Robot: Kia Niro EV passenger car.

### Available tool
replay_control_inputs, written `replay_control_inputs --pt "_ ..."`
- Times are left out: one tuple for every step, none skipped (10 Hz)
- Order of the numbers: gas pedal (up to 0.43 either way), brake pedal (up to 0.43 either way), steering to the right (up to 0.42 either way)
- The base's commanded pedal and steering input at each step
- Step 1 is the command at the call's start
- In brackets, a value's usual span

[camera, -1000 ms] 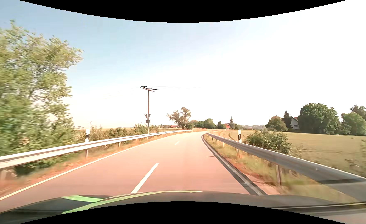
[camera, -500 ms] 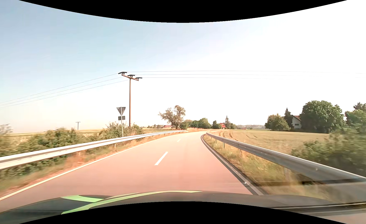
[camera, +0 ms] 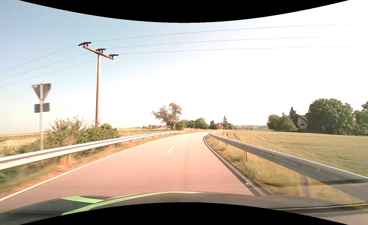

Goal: Follow the waypoints while adhering to traffic rules and regulations

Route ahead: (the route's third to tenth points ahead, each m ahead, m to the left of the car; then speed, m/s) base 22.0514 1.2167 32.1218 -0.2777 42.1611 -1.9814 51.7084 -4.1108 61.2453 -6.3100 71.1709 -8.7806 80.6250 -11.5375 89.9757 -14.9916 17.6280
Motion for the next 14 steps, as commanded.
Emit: replay_control_inputs --pt "0.209 0.0 0.017" --pt "0.209 0.0 0.018" --pt "0.209 0.0 0.018" --pt "0.209 0.0 0.018" --pt "0.209 0.0 0.019" --pt "0.209 0.0 0.018" --pt "0.209 0.0 0.017" --pt "0.209 0.0 0.017" --pt "0.209 0.0 0.017" --pt "0.209 0.0 0.017" --pt "0.209 0.0 0.017" --pt "0.209 0.0 0.018" --pt "0.197 0.0 0.019" --pt "0.197 0.0 0.022"
